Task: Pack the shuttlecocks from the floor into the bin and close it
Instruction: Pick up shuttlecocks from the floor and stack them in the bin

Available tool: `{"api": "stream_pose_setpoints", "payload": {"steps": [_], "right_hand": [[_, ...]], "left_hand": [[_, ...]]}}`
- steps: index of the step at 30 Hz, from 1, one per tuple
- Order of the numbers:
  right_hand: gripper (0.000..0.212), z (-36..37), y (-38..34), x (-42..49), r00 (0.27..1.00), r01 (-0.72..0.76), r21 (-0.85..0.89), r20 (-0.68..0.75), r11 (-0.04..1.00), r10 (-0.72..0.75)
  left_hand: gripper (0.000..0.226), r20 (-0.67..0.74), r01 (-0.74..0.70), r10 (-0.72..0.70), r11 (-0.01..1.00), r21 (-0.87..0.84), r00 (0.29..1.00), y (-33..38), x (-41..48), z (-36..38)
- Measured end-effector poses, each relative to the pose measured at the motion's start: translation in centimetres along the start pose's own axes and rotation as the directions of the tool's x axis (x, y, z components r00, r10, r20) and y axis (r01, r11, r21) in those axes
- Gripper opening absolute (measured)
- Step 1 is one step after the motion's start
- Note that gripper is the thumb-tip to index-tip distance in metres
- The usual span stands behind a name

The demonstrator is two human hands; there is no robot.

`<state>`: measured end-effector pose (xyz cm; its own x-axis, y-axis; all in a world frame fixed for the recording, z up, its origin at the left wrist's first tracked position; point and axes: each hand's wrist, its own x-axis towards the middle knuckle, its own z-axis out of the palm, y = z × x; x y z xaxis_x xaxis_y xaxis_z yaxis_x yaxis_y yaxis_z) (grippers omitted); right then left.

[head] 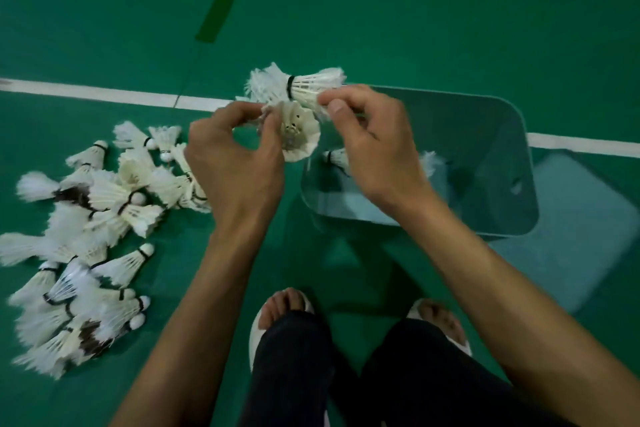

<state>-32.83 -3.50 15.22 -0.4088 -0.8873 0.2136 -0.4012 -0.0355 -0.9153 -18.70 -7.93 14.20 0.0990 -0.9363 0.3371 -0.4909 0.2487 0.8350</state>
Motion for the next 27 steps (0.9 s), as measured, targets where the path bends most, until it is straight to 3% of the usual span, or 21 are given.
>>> {"api": "stream_pose_setpoints", "payload": {"steps": [2,4,6,8,10,14,17,21,24,27], "right_hand": [[0.015,-3.4,1.4,0.5,0.977,-0.089,0.036,-0.194,0.995,0.094],[0.007,-6.7,3.2,0.6,0.899,-0.156,0.060,-0.405,0.986,0.167],[0.010,-9.5,5.6,0.7,0.842,-0.243,-0.071,-0.510,0.967,0.175],[0.019,-11.5,8.5,1.2,0.849,-0.414,-0.309,-0.469,0.856,0.241],[0.024,-12.6,10.9,1.8,0.847,-0.522,-0.494,-0.394,0.695,0.356],[0.027,-12.2,13.2,2.5,0.786,-0.591,-0.585,-0.261,0.556,0.561],[0.026,-11.3,14.4,3.0,0.770,-0.609,-0.558,-0.245,0.564,0.589],[0.018,-10.4,16.2,3.4,0.717,-0.683,-0.425,-0.238,0.594,0.655],[0.031,-10.9,18.1,4.0,0.655,-0.756,-0.206,-0.250,0.621,0.713],[0.013,-11.3,18.1,4.4,0.636,-0.766,-0.137,-0.311,0.628,0.707]], "left_hand": [[0.017,0.071,-0.047,0.050,0.998,-0.041,0.996,1.4,-0.6,2.6],[0.014,0.105,-0.133,0.138,0.990,-0.051,0.985,2.4,-1.2,5.0],[0.013,0.146,-0.230,0.227,0.973,0.003,0.963,3.0,-1.7,7.1],[0.016,0.287,-0.287,0.244,0.951,0.117,0.926,2.9,-2.0,9.1],[0.015,0.450,-0.294,0.164,0.927,0.235,0.878,2.1,-2.5,11.0],[0.020,0.661,-0.243,-0.096,0.883,0.402,0.744,1.2,-3.5,12.9],[0.021,0.730,-0.266,-0.211,0.836,0.479,0.650,0.4,-3.6,13.2],[0.009,0.725,-0.270,-0.250,0.811,0.519,0.641,-0.7,-3.4,13.5],[0.015,0.737,-0.277,-0.284,0.796,0.537,0.613,-1.2,-2.7,14.3],[0.014,0.765,-0.304,-0.344,0.769,0.562,0.545,-1.4,-2.1,15.3]]}}
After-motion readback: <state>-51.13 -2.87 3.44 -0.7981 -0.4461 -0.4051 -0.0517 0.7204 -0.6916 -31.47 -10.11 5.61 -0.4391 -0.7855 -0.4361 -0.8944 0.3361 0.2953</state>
